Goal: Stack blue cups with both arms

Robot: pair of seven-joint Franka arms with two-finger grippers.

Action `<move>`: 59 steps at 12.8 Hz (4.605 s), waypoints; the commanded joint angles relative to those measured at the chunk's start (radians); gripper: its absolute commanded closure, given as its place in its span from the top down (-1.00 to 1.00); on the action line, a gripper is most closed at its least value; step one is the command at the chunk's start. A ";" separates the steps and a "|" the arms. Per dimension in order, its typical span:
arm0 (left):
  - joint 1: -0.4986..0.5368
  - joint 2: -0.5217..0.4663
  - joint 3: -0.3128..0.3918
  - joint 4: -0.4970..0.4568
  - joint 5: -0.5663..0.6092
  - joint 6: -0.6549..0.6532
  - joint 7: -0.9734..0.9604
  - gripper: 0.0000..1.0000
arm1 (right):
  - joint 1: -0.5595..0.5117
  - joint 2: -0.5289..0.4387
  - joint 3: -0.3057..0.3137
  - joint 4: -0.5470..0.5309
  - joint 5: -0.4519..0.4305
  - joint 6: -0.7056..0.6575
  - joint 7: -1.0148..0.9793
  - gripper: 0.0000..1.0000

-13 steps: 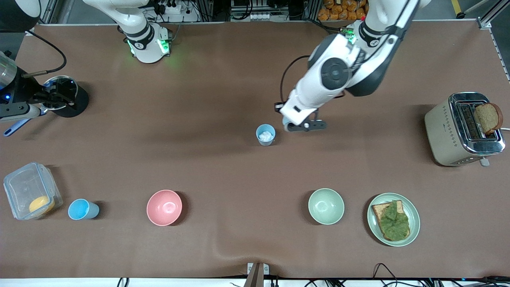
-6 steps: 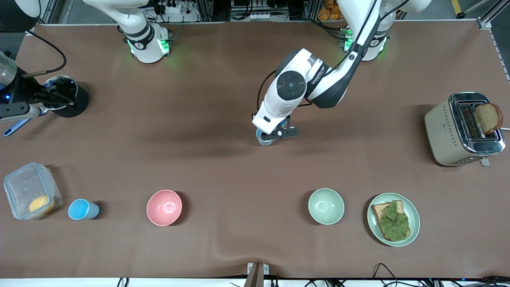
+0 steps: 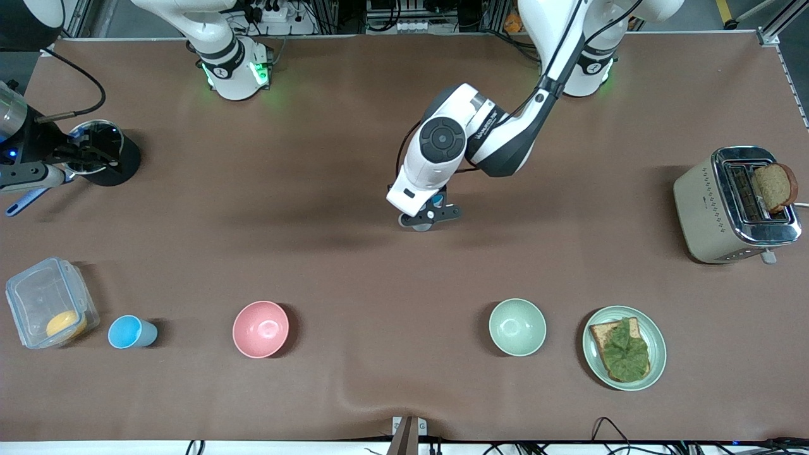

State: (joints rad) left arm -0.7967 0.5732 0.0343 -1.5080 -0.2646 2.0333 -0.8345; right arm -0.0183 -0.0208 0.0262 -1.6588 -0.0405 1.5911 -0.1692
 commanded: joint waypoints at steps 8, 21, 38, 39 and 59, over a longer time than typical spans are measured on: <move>-0.036 0.053 0.032 0.040 -0.031 0.025 -0.020 -1.00 | -0.026 0.010 0.015 0.024 0.004 -0.017 -0.001 1.00; -0.004 -0.056 0.052 0.025 -0.031 -0.002 -0.017 0.83 | -0.026 0.010 0.015 0.024 0.004 -0.019 -0.001 1.00; 0.580 -0.647 0.041 -0.310 0.257 -0.257 0.698 1.00 | -0.028 0.010 0.015 0.024 0.018 -0.025 -0.001 1.00; 0.606 -0.664 0.030 -0.317 0.258 -0.257 0.742 1.00 | -0.028 0.010 0.015 0.024 0.018 -0.026 -0.001 1.00; 0.682 -0.694 0.029 -0.278 0.274 -0.389 0.753 1.00 | -0.035 0.010 0.015 0.024 0.019 -0.026 -0.001 1.00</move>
State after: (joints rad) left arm -0.1421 -0.1047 0.0744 -1.7985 -0.0150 1.6654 -0.0777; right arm -0.0249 -0.0202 0.0226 -1.6580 -0.0373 1.5810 -0.1687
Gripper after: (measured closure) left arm 0.000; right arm 0.000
